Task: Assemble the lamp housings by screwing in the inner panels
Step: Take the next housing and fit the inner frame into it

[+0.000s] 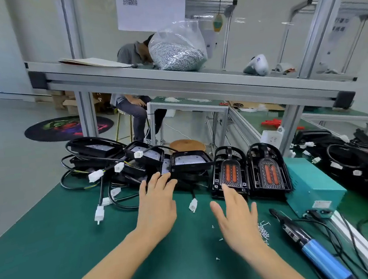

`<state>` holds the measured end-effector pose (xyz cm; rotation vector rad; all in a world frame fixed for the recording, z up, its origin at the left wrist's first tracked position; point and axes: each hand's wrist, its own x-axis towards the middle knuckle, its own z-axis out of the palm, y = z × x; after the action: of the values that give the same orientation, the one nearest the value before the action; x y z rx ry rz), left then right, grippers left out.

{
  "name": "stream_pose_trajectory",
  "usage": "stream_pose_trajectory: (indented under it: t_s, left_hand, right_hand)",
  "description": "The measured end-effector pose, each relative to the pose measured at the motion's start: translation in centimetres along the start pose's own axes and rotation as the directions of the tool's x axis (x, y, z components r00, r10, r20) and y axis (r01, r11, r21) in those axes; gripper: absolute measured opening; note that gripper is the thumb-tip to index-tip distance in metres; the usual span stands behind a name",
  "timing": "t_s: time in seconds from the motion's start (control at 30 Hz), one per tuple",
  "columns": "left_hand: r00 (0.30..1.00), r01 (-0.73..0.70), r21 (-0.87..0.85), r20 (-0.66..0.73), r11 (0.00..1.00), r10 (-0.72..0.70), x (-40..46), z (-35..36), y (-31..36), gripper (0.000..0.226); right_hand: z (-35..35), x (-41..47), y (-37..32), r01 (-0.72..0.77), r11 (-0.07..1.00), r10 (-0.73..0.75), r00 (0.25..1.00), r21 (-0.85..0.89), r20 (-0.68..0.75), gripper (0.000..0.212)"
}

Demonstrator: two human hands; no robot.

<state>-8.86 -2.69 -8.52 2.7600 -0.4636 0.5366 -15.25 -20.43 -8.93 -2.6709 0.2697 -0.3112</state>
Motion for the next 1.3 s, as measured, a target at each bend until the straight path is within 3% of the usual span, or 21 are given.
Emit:
stream_pose_trajectory:
  t_s: [0.13,0.4,0.6,0.73,0.87,0.97,1.1,1.2,1.3]
  left_hand:
    - [1.000,0.000,0.044,-0.028,0.999,0.001,1.6,-0.5,-1.7,0.058]
    - [1.000,0.007,0.079,-0.004,0.997,-0.007,4.2,-0.2,-2.3,0.064]
    - [0.976,0.132,0.116,-0.190,0.984,-0.109,8.0,-2.4,-3.9,0.050]
    - [0.959,0.281,0.195,-0.033,0.940,-0.280,10.6,-3.5,-5.2,0.038]
    - [0.949,0.286,0.218,0.073,0.933,-0.307,11.7,-3.0,-5.4,0.031]
    - [0.955,0.276,0.064,0.091,0.959,-0.281,12.2,-2.5,-5.6,0.033]
    - [0.947,0.317,-0.161,-0.001,0.935,-0.321,12.0,-1.8,-5.5,0.035]
    - [0.905,0.325,-0.409,-0.127,0.853,-0.406,11.5,-2.2,-5.0,0.035]
    - [0.852,0.229,-0.641,-0.232,0.732,-0.470,11.1,-3.3,-4.3,0.034]
  right_hand:
    - [-1.8,4.5,-1.8,-0.069,0.961,0.080,0.996,0.269,-0.030,0.067]
    - [-2.1,12.2,-3.5,-0.381,0.784,0.354,0.923,0.490,0.151,0.073]
    - [-1.0,13.5,-3.5,-0.489,0.619,0.429,0.866,0.614,0.257,0.036]
    - [-1.1,13.7,-3.9,-0.498,0.567,0.435,0.857,0.656,0.275,0.019]
    - [-0.9,14.2,-4.6,-0.506,0.529,0.438,0.850,0.681,0.292,0.020]
    - [-0.6,14.4,-5.0,-0.490,0.473,0.463,0.846,0.732,0.267,0.012]
    - [-0.3,14.6,-4.8,-0.446,0.298,0.486,0.832,0.844,0.268,0.011]
    - [-0.9,14.6,-4.4,-0.350,0.210,0.471,0.855,0.913,0.219,0.015]
    - [-2.3,14.2,-3.8,-0.255,0.134,0.448,0.878,0.958,0.171,0.011]
